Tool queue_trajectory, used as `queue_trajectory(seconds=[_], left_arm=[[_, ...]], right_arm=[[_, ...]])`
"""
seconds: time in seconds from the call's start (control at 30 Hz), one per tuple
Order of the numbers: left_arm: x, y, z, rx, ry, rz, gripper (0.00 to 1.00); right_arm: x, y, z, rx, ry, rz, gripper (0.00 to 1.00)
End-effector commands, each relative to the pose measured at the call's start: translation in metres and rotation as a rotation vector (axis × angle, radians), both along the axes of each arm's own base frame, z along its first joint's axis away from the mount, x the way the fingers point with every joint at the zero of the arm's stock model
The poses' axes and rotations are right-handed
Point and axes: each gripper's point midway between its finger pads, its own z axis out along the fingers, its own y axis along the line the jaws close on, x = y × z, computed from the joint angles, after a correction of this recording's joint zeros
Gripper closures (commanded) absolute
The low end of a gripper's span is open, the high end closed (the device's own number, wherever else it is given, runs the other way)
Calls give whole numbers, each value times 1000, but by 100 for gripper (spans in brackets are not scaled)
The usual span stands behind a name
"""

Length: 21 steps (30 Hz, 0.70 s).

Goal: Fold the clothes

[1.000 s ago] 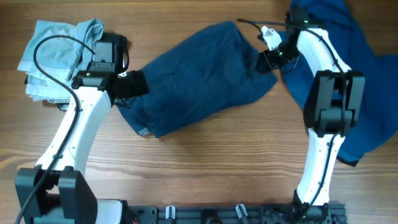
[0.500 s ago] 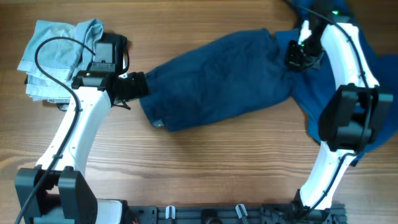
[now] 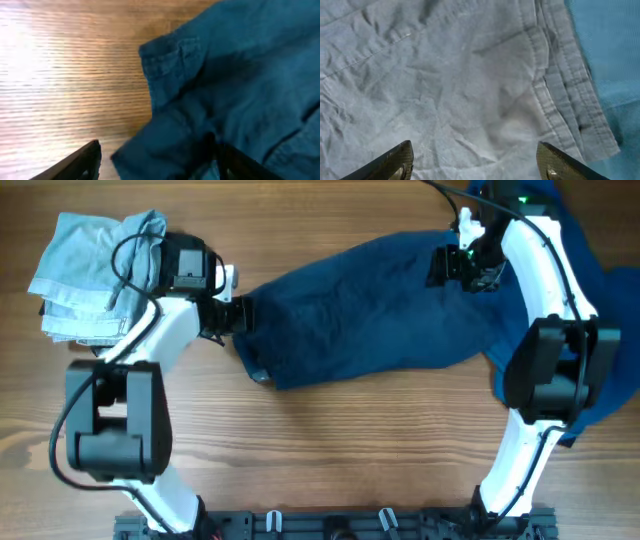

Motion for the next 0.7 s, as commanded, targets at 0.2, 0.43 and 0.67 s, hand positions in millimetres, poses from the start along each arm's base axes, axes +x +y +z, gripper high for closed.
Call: queue_trajectory(seconds=[0.2,0.43,0.67], left_arm=[[12,-10,13,-52,-64,-49,96],[67,-8,113,-32,-377,-40,96],[109,4,62,42,-425,9,0]], right_arm=[[9,4,11,14,-50,20,21],[10,4,12,14,-56,20,21],[10,4,12,14,-57,21,21]])
